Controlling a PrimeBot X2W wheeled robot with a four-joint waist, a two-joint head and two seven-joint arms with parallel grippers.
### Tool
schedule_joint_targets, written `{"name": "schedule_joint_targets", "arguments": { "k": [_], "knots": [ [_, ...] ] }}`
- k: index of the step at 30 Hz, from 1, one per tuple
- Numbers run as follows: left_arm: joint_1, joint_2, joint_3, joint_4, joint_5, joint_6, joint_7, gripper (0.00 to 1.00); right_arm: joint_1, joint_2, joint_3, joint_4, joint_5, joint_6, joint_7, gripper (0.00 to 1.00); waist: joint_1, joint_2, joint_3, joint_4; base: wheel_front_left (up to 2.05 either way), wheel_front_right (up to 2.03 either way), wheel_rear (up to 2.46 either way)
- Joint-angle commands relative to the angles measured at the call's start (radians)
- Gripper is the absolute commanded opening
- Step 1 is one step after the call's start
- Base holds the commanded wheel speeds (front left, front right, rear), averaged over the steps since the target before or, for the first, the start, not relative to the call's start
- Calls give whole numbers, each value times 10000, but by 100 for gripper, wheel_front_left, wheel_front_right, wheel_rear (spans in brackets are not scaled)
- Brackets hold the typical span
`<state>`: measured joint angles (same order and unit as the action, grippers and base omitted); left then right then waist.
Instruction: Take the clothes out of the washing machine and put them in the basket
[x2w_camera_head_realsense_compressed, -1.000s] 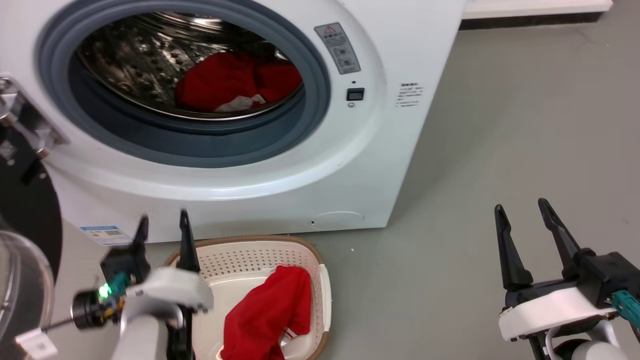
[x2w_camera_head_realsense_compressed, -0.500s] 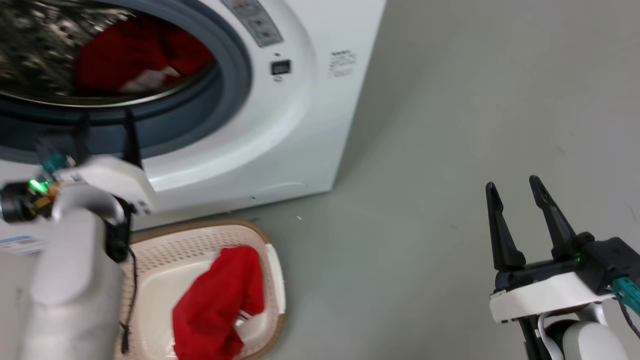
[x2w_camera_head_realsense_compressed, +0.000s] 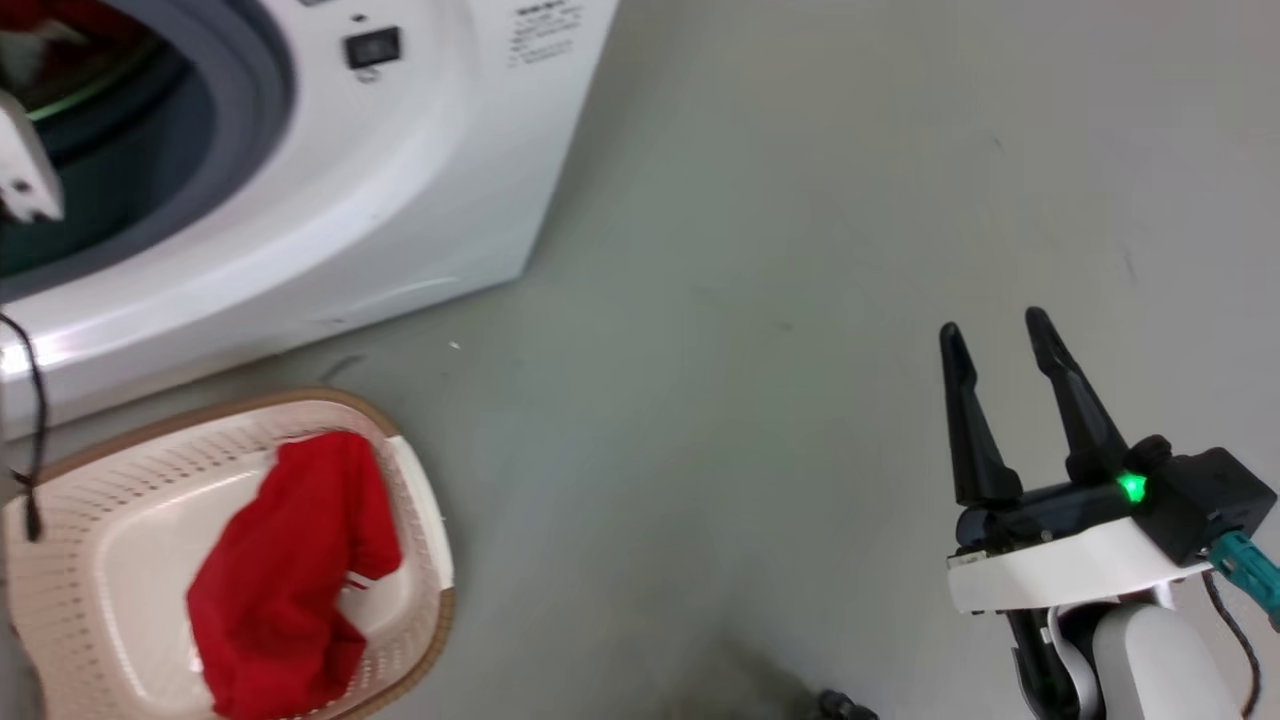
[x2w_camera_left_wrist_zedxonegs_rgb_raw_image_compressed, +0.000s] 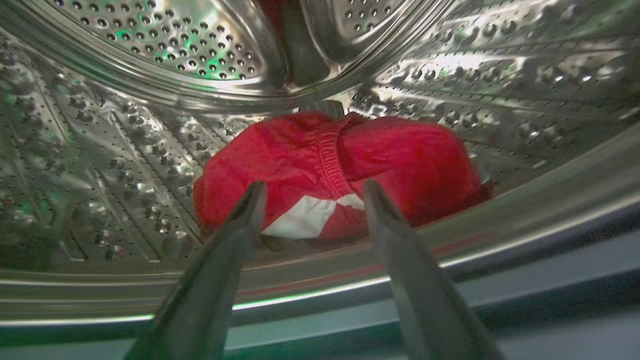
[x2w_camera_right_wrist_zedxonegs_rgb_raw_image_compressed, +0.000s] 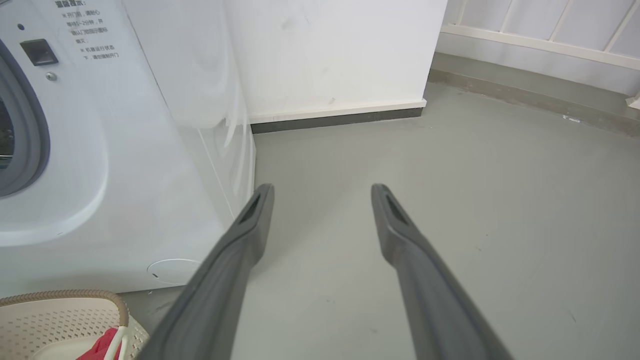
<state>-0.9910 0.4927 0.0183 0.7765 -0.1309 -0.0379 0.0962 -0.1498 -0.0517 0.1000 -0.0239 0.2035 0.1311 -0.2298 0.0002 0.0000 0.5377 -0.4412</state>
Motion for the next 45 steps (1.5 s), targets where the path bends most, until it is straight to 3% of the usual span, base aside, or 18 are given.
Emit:
{"name": "schedule_joint_targets", "arguments": {
  "k": [1,10,14,33,34,35,36,37,38,45],
  "knots": [
    [-331,163,-62,1,96,23,302,100,-226,23,74,22,47,-7,-98,100,-2,0,596,-539,0,0,0],
    [-1642,1281,-196,-79,390,83,2144,100,-375,20,472,190,359,-8,-282,100,-2,0,1323,-1321,0,0,0],
    [-2188,1488,-426,-256,538,-6,2977,100,-152,21,350,214,358,-7,-319,100,-2,0,1591,-1326,0,0,0],
    [-3807,1643,-1484,-112,1128,-52,5346,100,472,20,454,-302,364,-8,-362,100,-2,0,2289,-1237,0,0,0],
    [-3874,1642,-1509,-63,1122,-64,5447,98,485,20,454,-315,364,-8,-362,100,-2,0,2299,-1235,0,0,0],
    [-3950,1651,-1545,-40,1131,-87,5486,46,497,20,468,-320,361,-8,-363,100,-2,0,2307,-1235,0,0,0],
    [-4027,1678,-1589,-24,1169,-116,5492,16,498,20,494,-327,371,-8,-363,100,-2,0,2311,-1238,0,0,0],
    [-4027,1678,-1589,-24,1169,-116,5492,16,498,20,494,-327,371,-8,-363,100,-2,0,2311,-1238,0,0,0],
    [-4069,1686,-1611,53,1166,-109,5579,0,485,20,503,-335,375,-8,-364,100,-2,0,2309,-1239,0,0,0],
    [-4153,1799,-1541,34,1096,230,4663,0,316,20,509,-259,394,-8,-366,100,-2,0,2278,-1264,0,0,0]
  ]
}}
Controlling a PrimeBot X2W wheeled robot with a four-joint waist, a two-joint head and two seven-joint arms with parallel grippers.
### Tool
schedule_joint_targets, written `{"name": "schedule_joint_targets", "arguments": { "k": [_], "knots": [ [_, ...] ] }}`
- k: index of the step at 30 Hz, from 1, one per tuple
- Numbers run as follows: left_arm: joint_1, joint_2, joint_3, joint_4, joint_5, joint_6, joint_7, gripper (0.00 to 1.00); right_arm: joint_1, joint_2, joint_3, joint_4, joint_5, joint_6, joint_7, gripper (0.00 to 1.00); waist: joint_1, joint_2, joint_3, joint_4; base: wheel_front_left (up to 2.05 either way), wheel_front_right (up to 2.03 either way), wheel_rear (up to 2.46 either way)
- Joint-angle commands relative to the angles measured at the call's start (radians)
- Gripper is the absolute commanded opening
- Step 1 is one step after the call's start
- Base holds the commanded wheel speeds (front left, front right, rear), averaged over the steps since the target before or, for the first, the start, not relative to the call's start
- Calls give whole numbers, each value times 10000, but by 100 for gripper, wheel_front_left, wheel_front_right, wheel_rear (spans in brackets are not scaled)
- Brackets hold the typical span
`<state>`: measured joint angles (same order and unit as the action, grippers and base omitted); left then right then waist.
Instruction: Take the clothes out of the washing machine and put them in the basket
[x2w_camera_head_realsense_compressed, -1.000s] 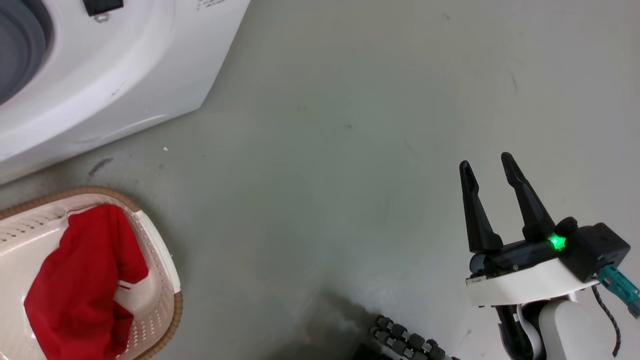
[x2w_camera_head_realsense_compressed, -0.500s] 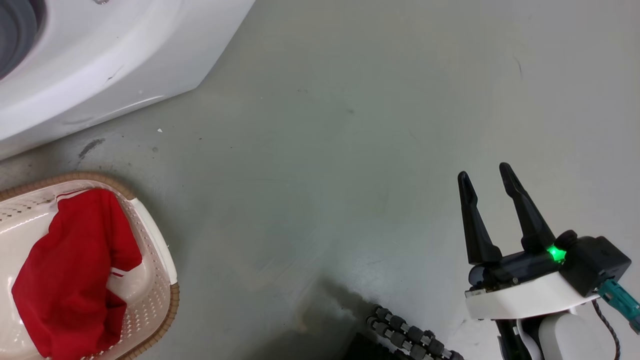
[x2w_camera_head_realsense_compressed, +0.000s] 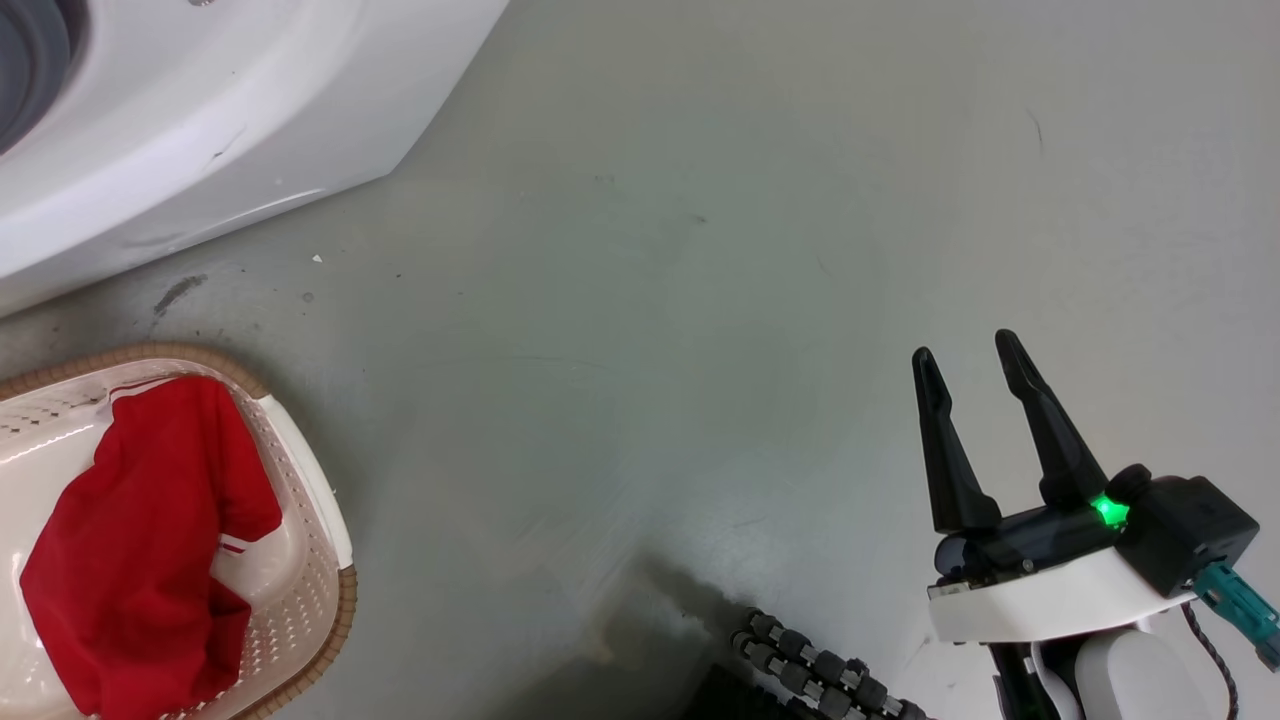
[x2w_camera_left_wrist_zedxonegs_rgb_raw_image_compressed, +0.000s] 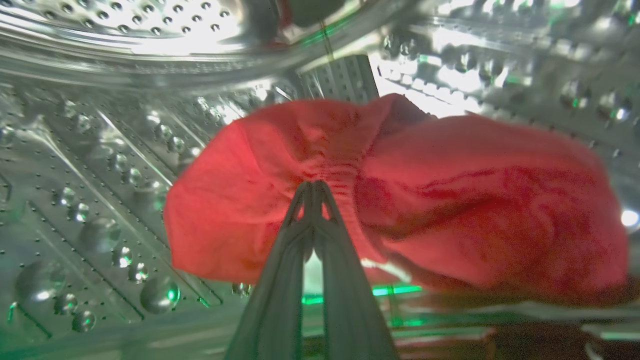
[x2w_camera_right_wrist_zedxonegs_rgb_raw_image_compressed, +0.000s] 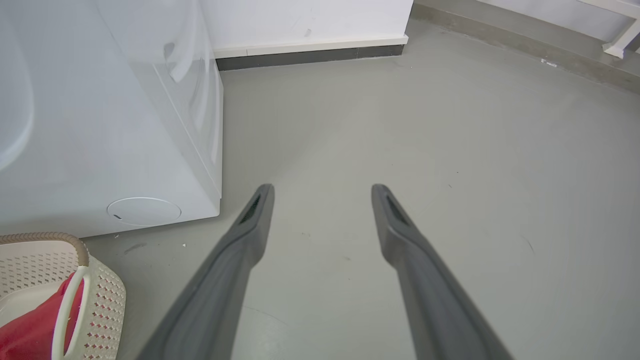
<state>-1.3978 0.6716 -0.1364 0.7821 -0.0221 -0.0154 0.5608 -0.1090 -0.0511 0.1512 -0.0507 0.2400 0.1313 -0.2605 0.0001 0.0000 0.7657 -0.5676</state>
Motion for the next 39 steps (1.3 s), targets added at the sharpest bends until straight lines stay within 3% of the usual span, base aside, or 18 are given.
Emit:
{"name": "schedule_joint_targets", "arguments": {
  "k": [1,9,10,14,15,18,27,28,37,39],
  "knots": [
    [-58,11,68,-29,-62,101,-230,0,-130,14,-5,34,30,-10,-59,100,-1,0,-13,-6,0,0,0],
    [666,100,625,-4,-609,506,-2713,0,-523,14,107,219,72,-10,-60,100,-1,0,-352,-72,0,0,0],
    [1126,90,885,-42,-870,621,-3787,0,-686,12,160,245,54,-10,-61,100,-1,0,-576,-86,0,0,0],
    [1820,-206,1083,-103,-1167,752,-5143,0,-799,14,23,238,-89,-10,-61,100,-1,0,-933,202,0,0,0],
    [2321,-437,1155,-201,-1332,810,-5972,0,-790,12,-71,194,-185,-10,-62,100,-1,0,-1162,412,0,0,0],
    [2870,-655,1237,-361,-1505,869,-6570,0,-754,11,-185,146,-248,-10,-62,100,-1,0,-1362,606,0,0,0],
    [5009,-1332,1624,-1654,-2203,1137,-7361,0,-587,11,-381,-31,-455,-10,99,100,-1,0,-1873,1176,0,0,0],
    [5919,-1561,1736,-2425,-2384,1289,-7363,0,-526,11,-432,-76,-480,-10,115,100,-1,0,-2058,1308,0,0,0],
    [8562,-2363,1824,-5201,-2785,1869,-7006,0,-353,11,-563,-215,-629,-9,319,100,-1,0,-2631,1737,0,0,0],
    [8891,-2428,1809,-5664,-2826,1987,-6769,33,-343,11,-578,-270,-652,-10,371,100,-1,0,-2659,1783,0,0,0]
  ]
}}
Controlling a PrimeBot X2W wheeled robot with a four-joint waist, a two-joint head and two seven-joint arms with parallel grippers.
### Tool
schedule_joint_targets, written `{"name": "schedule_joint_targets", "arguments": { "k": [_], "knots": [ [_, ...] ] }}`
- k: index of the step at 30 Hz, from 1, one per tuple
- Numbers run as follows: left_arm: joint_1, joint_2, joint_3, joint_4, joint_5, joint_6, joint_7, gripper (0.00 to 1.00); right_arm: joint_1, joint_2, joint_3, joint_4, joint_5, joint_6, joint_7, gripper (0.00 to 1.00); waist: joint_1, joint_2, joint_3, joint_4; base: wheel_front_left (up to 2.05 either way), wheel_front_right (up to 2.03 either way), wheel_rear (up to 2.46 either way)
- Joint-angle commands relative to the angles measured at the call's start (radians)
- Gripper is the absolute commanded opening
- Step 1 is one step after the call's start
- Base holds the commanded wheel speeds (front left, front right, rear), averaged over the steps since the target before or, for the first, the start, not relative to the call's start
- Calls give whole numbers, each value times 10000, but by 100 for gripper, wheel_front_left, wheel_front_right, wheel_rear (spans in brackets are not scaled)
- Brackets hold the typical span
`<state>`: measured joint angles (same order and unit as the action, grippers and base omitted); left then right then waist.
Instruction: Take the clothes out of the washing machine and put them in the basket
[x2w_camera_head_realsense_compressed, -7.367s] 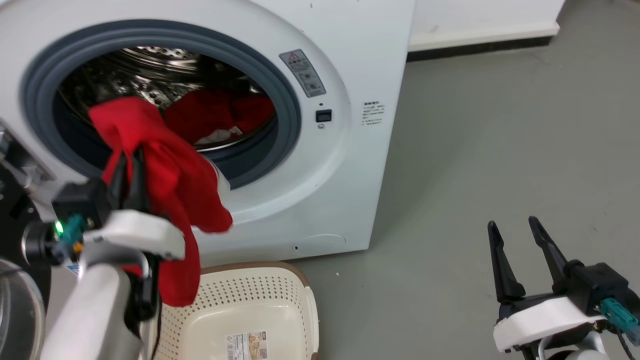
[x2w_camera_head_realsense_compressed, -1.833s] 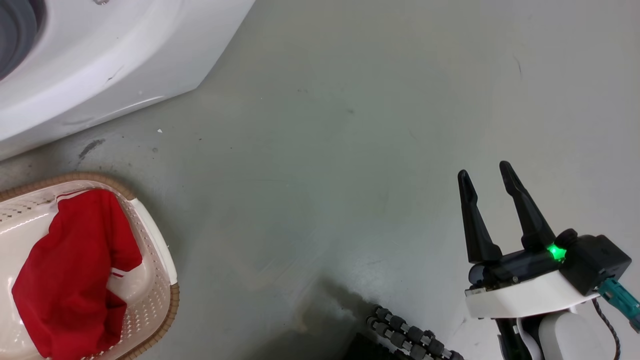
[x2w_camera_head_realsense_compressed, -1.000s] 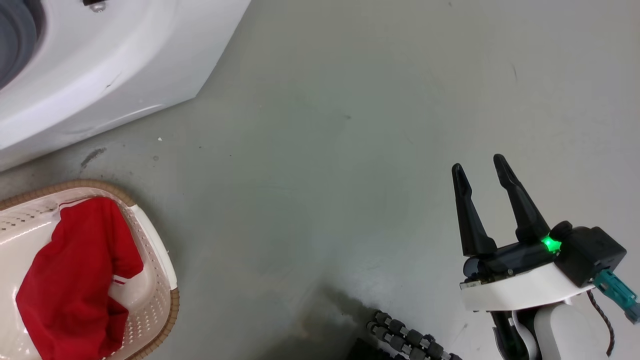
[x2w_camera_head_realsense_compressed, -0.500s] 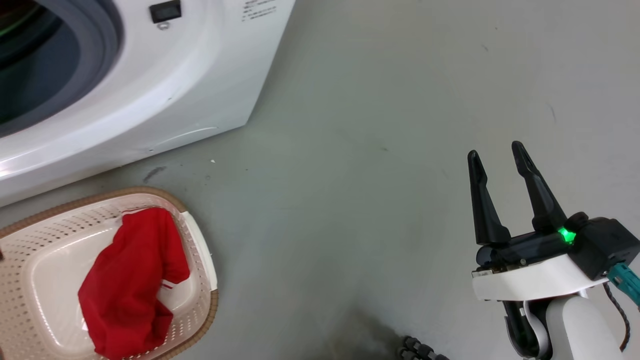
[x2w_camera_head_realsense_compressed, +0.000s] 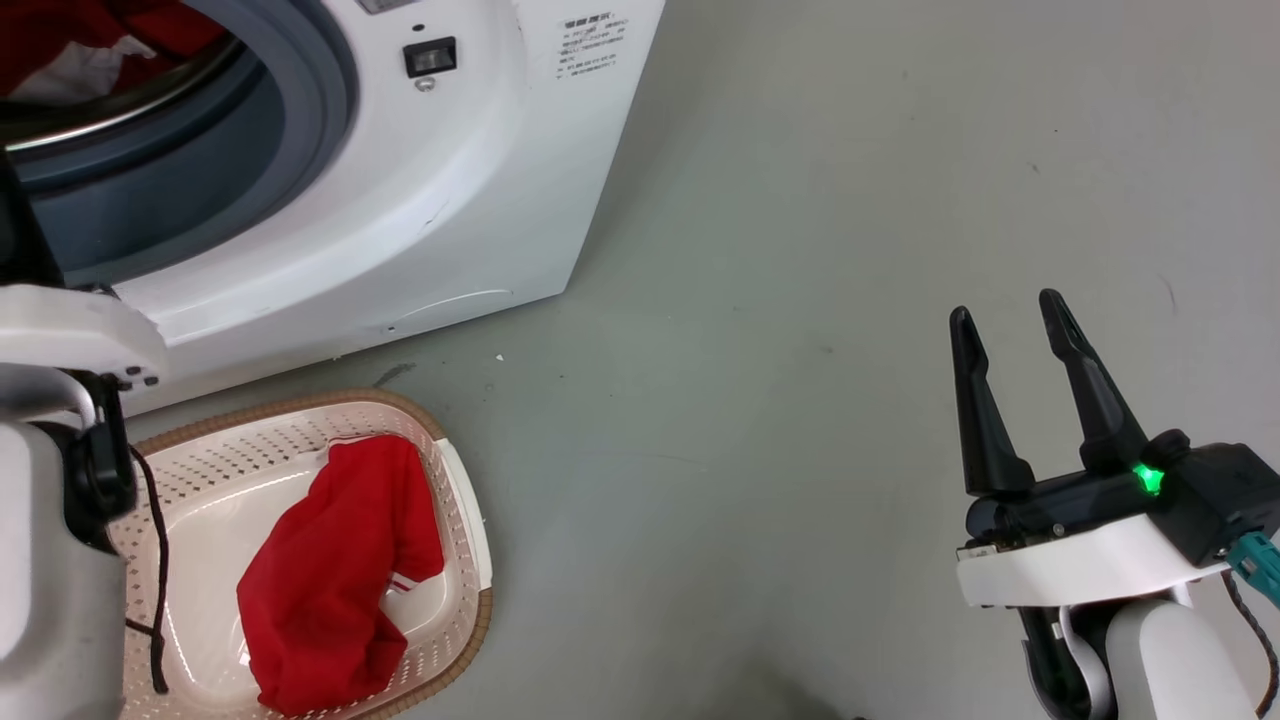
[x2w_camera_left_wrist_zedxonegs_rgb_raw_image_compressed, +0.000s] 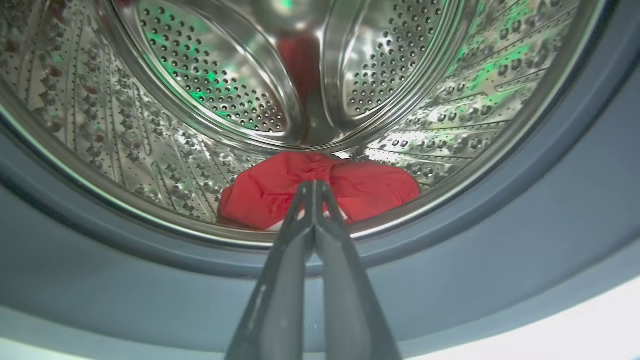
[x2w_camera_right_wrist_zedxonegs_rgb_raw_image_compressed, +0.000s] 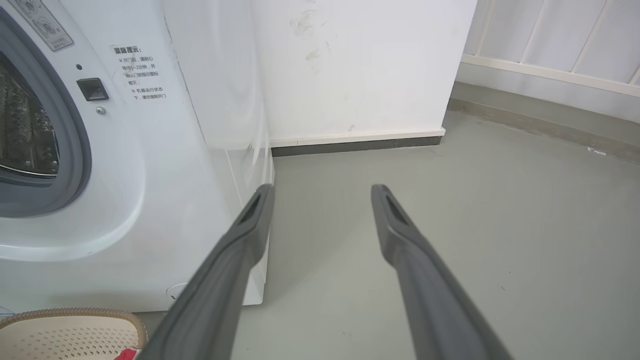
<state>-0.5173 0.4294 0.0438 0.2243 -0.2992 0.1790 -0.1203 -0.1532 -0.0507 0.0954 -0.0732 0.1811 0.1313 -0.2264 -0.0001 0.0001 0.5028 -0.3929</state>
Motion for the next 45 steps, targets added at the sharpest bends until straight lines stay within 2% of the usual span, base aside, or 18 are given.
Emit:
{"name": "schedule_joint_targets", "arguments": {
  "k": [1,2,3,9,15,24,35,45],
  "knots": [
    [206,-34,6,-269,-55,87,137,47,99,7,-23,-67,-75,-9,43,100,1,-1,-46,53,0,0,0],
    [296,-36,14,-429,-79,134,228,82,94,7,-25,-82,-81,-9,66,100,1,-1,-60,64,0,0,0],
    [375,-30,19,-572,-96,166,313,100,92,7,-22,-91,-83,-10,69,100,1,-1,-69,66,0,0,0],
    [345,206,56,-964,-130,259,941,100,143,7,-8,-85,-65,-9,79,100,1,-1,-108,6,0,0,0],
    [-484,642,-116,-633,-191,12,1842,100,90,7,101,-68,28,-9,73,100,1,-1,49,-150,0,0,0],
    [-2988,1797,-491,1057,-88,-603,3693,100,-178,7,426,124,205,-10,-47,100,1,-1,769,-868,0,0,0],
    [-5562,2832,-1043,2707,460,-851,5555,100,-388,10,825,306,567,-10,-251,100,1,-1,1898,-1749,0,0,0],
    [-7357,2773,-1908,3639,1063,-766,6836,100,-165,9,953,212,584,-10,-372,100,1,-1,2650,-1747,0,0,0]
  ]
}}
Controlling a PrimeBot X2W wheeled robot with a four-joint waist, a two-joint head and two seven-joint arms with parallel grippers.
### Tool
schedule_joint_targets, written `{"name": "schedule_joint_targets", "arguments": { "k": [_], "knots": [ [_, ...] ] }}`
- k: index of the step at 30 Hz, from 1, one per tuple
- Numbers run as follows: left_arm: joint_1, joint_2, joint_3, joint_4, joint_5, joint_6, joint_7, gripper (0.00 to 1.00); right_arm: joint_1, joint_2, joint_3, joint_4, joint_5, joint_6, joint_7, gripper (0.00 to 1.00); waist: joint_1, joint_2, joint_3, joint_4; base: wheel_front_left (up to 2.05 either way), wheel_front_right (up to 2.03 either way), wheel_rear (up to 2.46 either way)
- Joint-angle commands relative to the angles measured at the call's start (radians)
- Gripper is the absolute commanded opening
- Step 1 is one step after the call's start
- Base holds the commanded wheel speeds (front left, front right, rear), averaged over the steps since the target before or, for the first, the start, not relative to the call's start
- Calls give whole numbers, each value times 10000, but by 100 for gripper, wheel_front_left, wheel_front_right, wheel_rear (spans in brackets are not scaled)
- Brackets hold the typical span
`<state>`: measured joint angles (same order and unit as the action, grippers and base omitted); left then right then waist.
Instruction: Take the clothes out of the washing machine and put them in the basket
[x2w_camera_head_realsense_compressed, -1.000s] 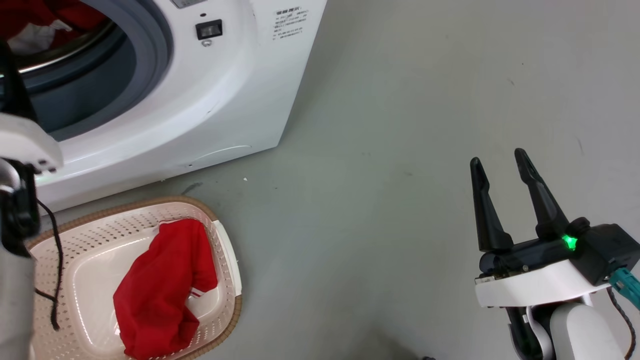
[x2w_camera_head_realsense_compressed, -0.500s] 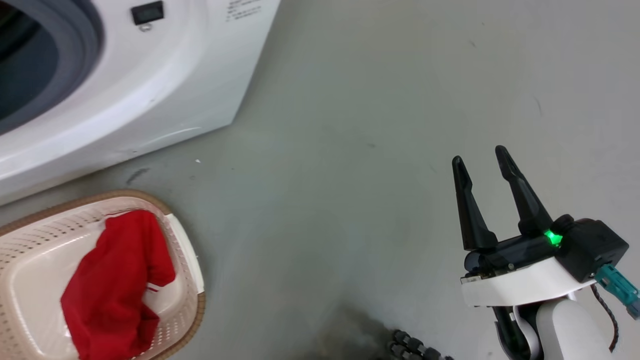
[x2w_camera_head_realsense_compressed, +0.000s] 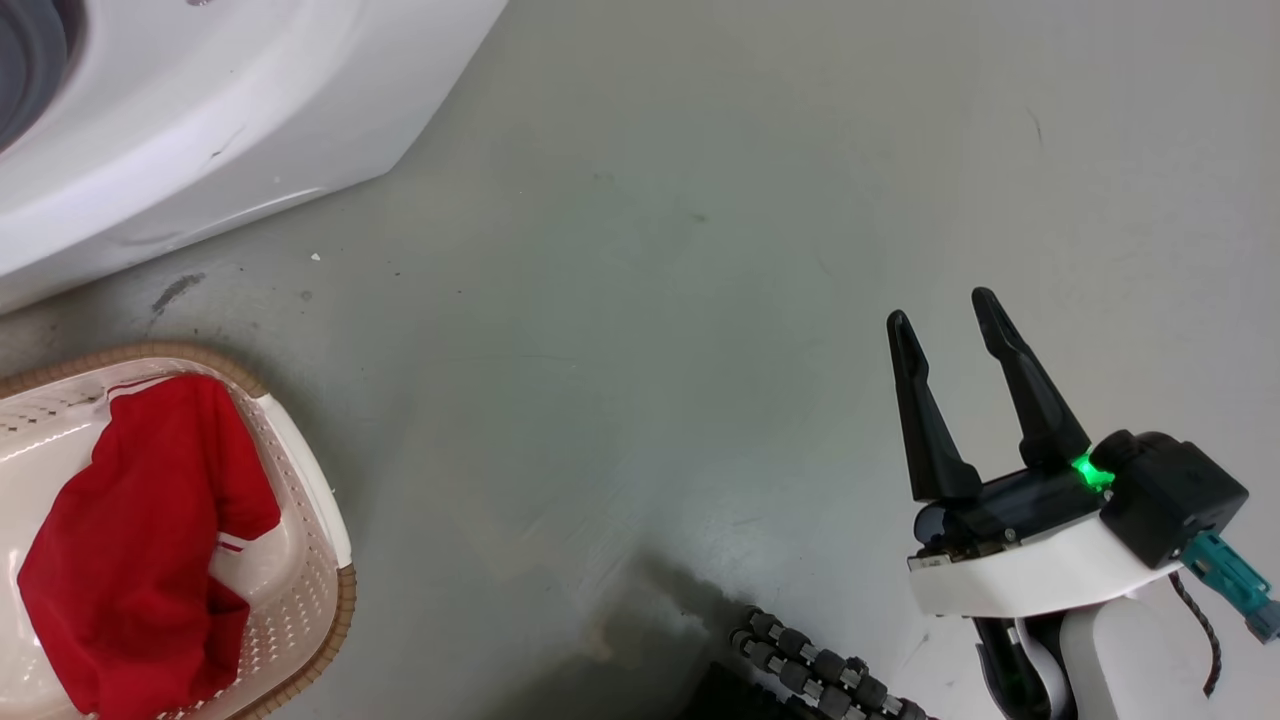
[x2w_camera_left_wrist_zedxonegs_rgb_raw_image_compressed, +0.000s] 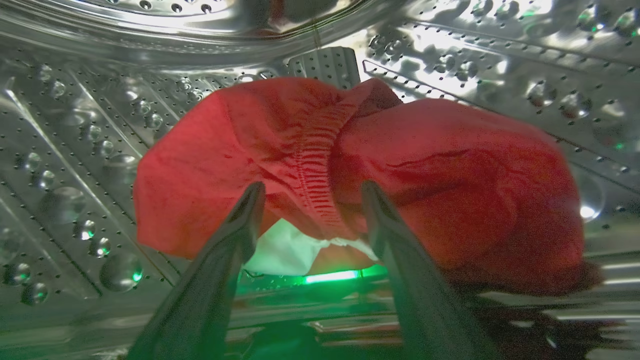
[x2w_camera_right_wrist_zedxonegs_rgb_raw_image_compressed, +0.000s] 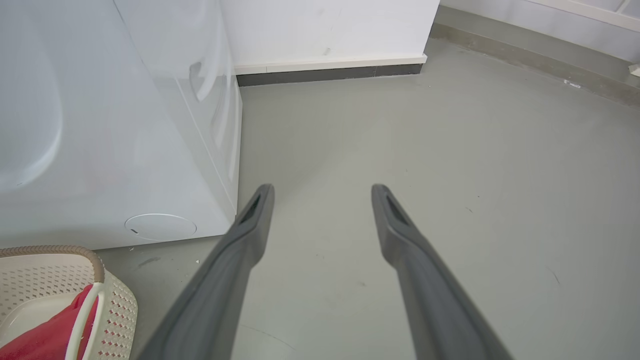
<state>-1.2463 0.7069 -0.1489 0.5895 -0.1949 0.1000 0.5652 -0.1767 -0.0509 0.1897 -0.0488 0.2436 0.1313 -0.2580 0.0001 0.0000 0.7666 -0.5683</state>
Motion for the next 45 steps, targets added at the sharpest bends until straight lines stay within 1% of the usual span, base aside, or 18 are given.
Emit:
{"name": "schedule_joint_targets", "arguments": {
  "k": [1,11,12,13,14,20,25,29,36,38,41,45],
  "knots": [
    [-174,17,-47,89,86,25,70,100,114,11,6,-67,-54,-10,-59,100,-1,0,40,12,0,0,0],
    [-1141,98,-782,1131,590,-193,1023,100,515,11,52,-359,-55,-10,-74,100,-1,0,228,50,0,0,0],
    [-1237,74,-815,1215,594,-184,1042,50,533,11,53,-377,-59,-10,-75,100,-1,0,234,48,0,0,0],
    [-1306,63,-875,1292,625,-233,1004,35,552,11,60,-396,-64,-10,-76,100,-1,0,234,42,0,0,0],
    [-1362,44,-919,1408,635,-262,1015,0,574,11,64,-416,-67,-10,-76,100,-1,0,232,41,0,0,0],
    [-1713,17,-1028,1845,684,-200,387,0,643,11,56,-470,-83,-10,-80,100,-1,0,227,32,0,0,0],
    [-1870,21,-898,2092,546,-143,-874,0,475,11,63,-420,-5,-10,-82,100,-1,0,214,15,0,0,0],
    [-1839,81,-692,2199,347,-102,-2311,0,222,11,131,-369,98,-10,-84,100,-1,0,168,0,0,0,0],
    [-942,164,-158,2381,-198,-61,-5023,0,-148,11,165,-192,84,-10,-85,100,-1,0,-180,-21,0,0,0],
    [-540,-11,-41,2431,-385,-101,-5743,0,-176,9,117,-175,26,-10,-84,100,-1,0,-386,88,0,0,0],
    [27,-185,84,2487,-577,-46,-6699,0,-165,9,-1,-186,-53,-10,-86,100,-1,0,-708,258,0,0,0],
    [830,-516,205,2476,-828,5,-7735,0,-5,9,-147,-148,-194,-10,-84,100,-1,0,-1284,485,0,0,0]
  ]
}}
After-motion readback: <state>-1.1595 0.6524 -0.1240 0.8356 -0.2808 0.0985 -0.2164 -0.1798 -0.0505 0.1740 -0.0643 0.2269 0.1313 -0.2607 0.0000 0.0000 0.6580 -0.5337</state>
